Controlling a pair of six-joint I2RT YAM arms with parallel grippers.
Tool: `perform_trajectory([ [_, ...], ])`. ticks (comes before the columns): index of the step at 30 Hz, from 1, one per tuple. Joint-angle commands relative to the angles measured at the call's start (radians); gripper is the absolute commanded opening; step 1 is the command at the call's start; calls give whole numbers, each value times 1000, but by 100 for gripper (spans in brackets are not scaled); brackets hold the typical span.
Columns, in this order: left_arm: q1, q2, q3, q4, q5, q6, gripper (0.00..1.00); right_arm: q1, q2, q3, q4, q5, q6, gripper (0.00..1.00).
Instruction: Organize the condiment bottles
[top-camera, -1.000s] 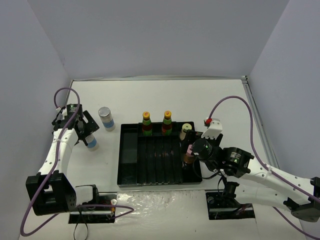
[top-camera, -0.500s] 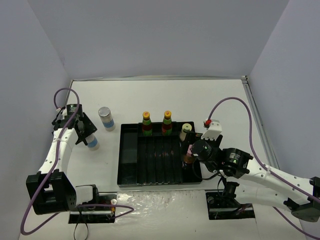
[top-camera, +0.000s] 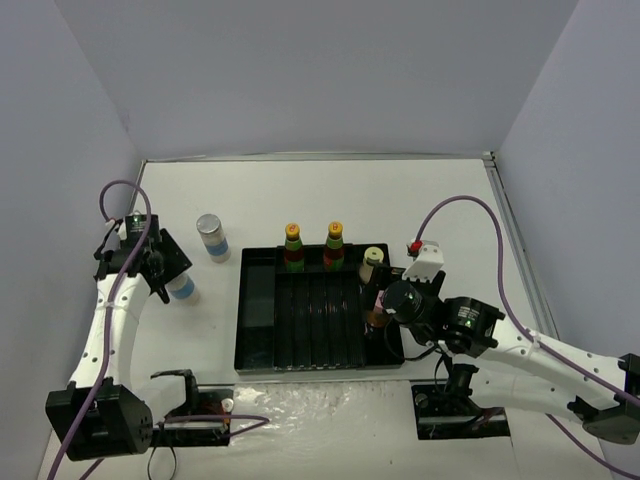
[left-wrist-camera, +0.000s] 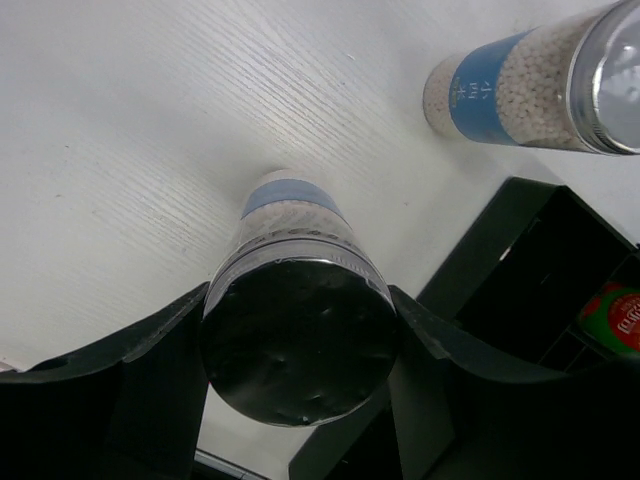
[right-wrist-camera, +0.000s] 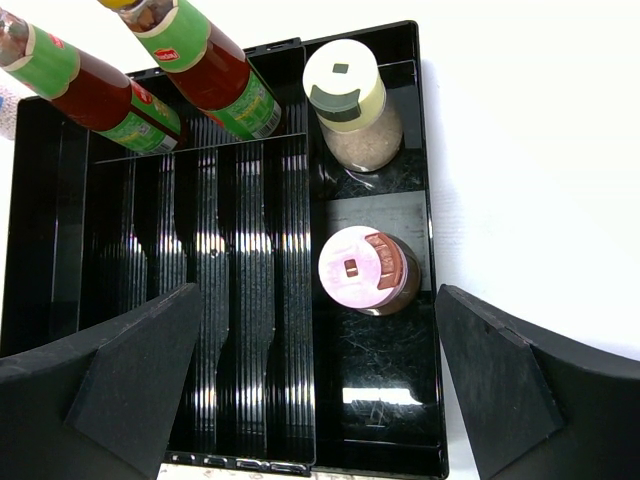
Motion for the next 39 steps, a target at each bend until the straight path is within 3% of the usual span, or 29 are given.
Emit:
perform_trajectory([
  [1,-15,-75,134,-58,12,37,0,9,36,18,17,60,20,98],
  [7,-99,-113,212,-120,-2,51,0,11,54,37,17,75,16,99],
  [14,-359,-79,346,-168,-105,23,0,9,73,46,17,74,17,99],
  [21,-580,56,429,-152,-227,27,0,11,69,51,17,74,12,99],
  [39,-605,334,402,96,-139,60,0,11,50,69,-15,67,0,98],
])
